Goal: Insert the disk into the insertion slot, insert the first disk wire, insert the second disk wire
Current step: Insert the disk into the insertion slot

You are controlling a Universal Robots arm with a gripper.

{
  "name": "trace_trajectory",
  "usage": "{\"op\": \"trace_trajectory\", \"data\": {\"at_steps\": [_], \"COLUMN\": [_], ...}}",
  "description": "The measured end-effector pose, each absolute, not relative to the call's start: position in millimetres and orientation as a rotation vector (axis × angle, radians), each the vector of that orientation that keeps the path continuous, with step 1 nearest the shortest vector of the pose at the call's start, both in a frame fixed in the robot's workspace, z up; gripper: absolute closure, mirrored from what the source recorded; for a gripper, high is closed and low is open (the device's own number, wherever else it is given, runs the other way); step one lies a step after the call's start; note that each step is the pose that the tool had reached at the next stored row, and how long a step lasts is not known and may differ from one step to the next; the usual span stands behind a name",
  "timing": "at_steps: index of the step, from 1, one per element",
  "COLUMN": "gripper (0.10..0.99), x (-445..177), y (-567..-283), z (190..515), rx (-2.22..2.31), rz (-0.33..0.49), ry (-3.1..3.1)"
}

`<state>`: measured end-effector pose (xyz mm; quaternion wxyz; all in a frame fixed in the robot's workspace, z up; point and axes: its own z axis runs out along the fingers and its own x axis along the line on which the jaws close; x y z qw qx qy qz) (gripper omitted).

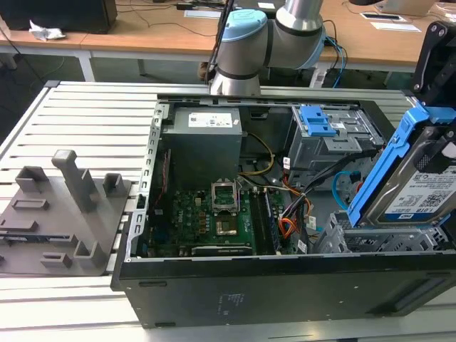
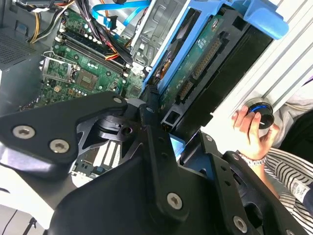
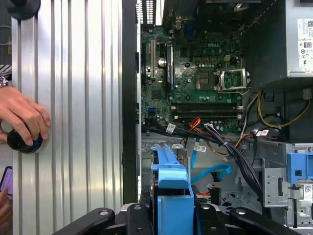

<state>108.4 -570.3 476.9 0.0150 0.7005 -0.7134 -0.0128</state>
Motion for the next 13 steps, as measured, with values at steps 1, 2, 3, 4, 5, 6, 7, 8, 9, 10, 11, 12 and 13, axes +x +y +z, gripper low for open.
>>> {"op": "trace_trajectory", "data": {"at_steps": [1, 2, 3, 4, 5, 6, 7, 8, 9, 10, 11, 12, 13], "gripper": [0.722, 0.722, 0.722, 0.722, 0.722, 0.722, 0.722, 0.722, 0.722, 0.722, 0.722, 0.722, 0.722], "x": [108.4, 108.3, 108.4, 108.3, 108.3, 108.3, 108.3, 108.4, 108.4, 108.3, 108.4, 108.3, 108.4], "y": [-570.3, -570.3, -570.3, -570.3, -570.3, -570.3, -570.3, -570.3, -570.3, -570.3, -570.3, -570.3, -570.3], "z": [476.7, 476.6, 476.3, 476.2, 476.0, 475.9, 475.5, 475.3, 475.0, 474.6, 474.3, 473.9, 473.5], "rx": [2.180, 2.180, 2.180, 2.180, 2.180, 2.180, 2.180, 2.180, 2.180, 2.180, 2.180, 2.180, 2.180], "rz": [-0.040, -0.040, -0.040, -0.040, -0.040, -0.040, -0.040, -0.040, -0.040, -0.040, -0.040, -0.040, -0.040], "ry": [-2.220, -2.220, -2.220, -2.220, -2.220, -2.220, -2.220, -2.220, -2.220, -2.220, -2.220, -2.220, -2.220]}}
